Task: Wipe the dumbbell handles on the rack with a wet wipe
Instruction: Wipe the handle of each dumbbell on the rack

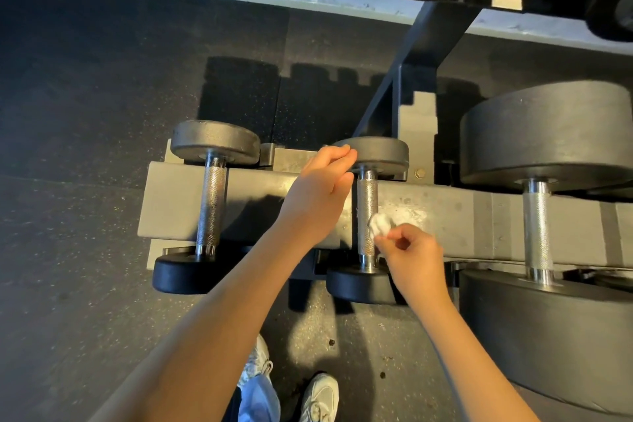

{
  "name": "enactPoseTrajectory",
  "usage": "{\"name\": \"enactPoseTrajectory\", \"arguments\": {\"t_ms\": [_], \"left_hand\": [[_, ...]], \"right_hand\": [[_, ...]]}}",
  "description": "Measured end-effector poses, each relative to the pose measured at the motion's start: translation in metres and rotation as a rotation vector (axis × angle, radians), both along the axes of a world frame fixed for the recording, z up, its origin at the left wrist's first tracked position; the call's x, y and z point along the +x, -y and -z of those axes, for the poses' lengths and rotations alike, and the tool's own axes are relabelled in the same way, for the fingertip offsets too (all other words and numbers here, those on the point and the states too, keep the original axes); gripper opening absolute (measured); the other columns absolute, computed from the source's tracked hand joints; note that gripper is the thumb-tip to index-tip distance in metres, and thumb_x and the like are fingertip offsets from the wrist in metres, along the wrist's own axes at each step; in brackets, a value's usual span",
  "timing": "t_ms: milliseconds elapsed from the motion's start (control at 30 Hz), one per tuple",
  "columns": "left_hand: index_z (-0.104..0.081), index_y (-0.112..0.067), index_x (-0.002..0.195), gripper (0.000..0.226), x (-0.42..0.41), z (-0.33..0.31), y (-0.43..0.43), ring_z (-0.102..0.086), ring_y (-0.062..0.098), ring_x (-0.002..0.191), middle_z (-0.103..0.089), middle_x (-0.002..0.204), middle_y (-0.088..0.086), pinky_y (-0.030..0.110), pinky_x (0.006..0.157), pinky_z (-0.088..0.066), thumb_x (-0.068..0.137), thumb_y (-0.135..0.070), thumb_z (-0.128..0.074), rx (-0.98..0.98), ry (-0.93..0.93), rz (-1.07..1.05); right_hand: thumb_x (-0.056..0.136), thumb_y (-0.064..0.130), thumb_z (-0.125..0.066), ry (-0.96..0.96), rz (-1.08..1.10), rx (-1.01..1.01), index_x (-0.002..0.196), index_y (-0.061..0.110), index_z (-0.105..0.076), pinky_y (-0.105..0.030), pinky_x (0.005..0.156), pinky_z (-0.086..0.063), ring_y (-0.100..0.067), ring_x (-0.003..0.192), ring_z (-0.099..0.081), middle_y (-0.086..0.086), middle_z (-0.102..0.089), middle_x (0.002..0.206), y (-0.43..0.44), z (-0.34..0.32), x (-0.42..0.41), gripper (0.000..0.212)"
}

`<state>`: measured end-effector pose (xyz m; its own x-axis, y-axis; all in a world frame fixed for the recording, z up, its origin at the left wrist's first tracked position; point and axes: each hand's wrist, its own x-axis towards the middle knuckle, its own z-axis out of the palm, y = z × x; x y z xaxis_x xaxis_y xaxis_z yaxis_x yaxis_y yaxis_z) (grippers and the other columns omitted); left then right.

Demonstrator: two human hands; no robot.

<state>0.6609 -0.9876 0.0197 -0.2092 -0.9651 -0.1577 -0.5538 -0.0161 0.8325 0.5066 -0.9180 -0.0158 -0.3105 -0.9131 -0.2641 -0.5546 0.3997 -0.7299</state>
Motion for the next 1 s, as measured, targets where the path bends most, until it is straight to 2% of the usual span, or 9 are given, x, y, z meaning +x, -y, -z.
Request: {"name": "enactPoseTrajectory", "arguments": {"t_ms": [67,167,233,300,400,533,700,833,1000], "left_hand": [[-0.037,-0.019,0.145,0.043,-0.001,0.001,0.0,-0.033,0.006,0.134,-0.035,0.149,-0.007,0.018,0.106,-0.026,0.102,-0.018,-0.033,-0.01,0.007,0.005],[-0.036,-0.019,0.146,0.043,-0.002,0.0,0.0,-0.032,0.006,0.134,-0.034,0.149,-0.007,0.018,0.105,-0.026,0.102,-0.018,-0.032,-0.012,0.011,0.001],[-0.035,-0.02,0.146,0.043,-0.002,0.001,0.0,-0.032,0.006,0.133,-0.034,0.149,-0.008,0.016,0.103,-0.026,0.103,-0.018,-0.032,-0.013,0.011,0.002],[-0.035,-0.019,0.146,0.043,-0.001,0.001,0.0,-0.032,0.005,0.133,-0.034,0.148,-0.008,0.015,0.103,-0.026,0.103,-0.017,-0.033,-0.011,0.001,0.002],[-0.037,-0.018,0.145,0.043,0.0,0.002,0.0,-0.032,0.005,0.132,-0.035,0.147,-0.008,0.014,0.103,-0.025,0.102,-0.017,-0.033,-0.015,-0.008,-0.004],[-0.037,-0.018,0.145,0.042,-0.002,0.001,-0.001,-0.034,0.006,0.132,-0.036,0.146,-0.006,0.015,0.102,-0.027,0.103,-0.017,-0.032,-0.008,-0.011,-0.01],[-0.039,-0.02,0.143,0.041,-0.002,-0.001,0.001,-0.035,0.005,0.13,-0.037,0.145,-0.009,0.017,0.103,-0.028,0.103,-0.018,-0.033,0.016,-0.047,-0.013],[-0.04,-0.019,0.143,0.041,0.001,0.003,0.003,-0.037,0.006,0.129,-0.038,0.144,-0.008,0.019,0.105,-0.03,0.102,-0.017,-0.035,0.005,-0.054,-0.001],[-0.041,-0.014,0.142,0.041,0.003,0.006,0.002,-0.036,0.007,0.131,-0.039,0.145,-0.003,0.011,0.101,-0.025,0.102,-0.013,-0.037,-0.031,-0.056,0.01]], "right_hand": [[0.085,0.012,-0.069,-0.003,-0.012,0.016,0.072,0.007,-0.062,-0.011,0.052,-0.036,-0.013,0.058,-0.048,-0.006,-0.057,0.065,0.0,-0.001,-0.002,0.015],[0.087,0.011,-0.066,0.026,0.037,-0.045,0.085,0.011,-0.066,-0.021,0.061,-0.044,-0.017,0.07,-0.059,-0.004,-0.063,0.076,0.024,-0.002,0.005,0.001],[0.087,0.009,-0.064,0.028,0.076,-0.075,0.106,0.014,-0.065,-0.023,0.07,-0.048,-0.015,0.08,-0.061,0.0,-0.064,0.087,0.04,-0.003,0.01,0.02],[0.088,0.01,-0.064,0.037,0.077,-0.082,0.115,0.014,-0.064,-0.024,0.077,-0.051,-0.014,0.088,-0.062,0.0,-0.065,0.095,0.04,-0.001,0.009,0.027],[0.087,0.011,-0.066,-0.001,-0.014,-0.053,0.106,0.009,-0.07,-0.009,0.07,-0.044,-0.01,0.082,-0.062,-0.001,-0.069,0.093,0.016,-0.002,0.005,0.019],[0.083,0.005,-0.069,-0.066,-0.136,0.025,0.088,0.007,-0.071,-0.001,0.064,-0.039,-0.004,0.071,-0.055,0.002,-0.063,0.082,-0.009,-0.007,0.0,0.006],[0.085,0.009,-0.066,-0.091,-0.003,-0.061,0.088,0.009,-0.071,-0.006,0.057,-0.039,-0.009,0.069,-0.056,-0.001,-0.065,0.081,0.028,-0.007,0.011,0.006],[0.085,0.011,-0.068,-0.108,0.056,-0.143,0.093,0.006,-0.072,-0.02,0.069,-0.046,-0.014,0.079,-0.059,-0.006,-0.066,0.088,0.037,0.0,0.016,0.01],[0.078,0.005,-0.074,-0.16,-0.153,-0.016,0.085,0.002,-0.071,0.0,0.066,-0.038,-0.006,0.072,-0.052,-0.001,-0.06,0.085,-0.007,-0.003,0.005,0.008]]}}
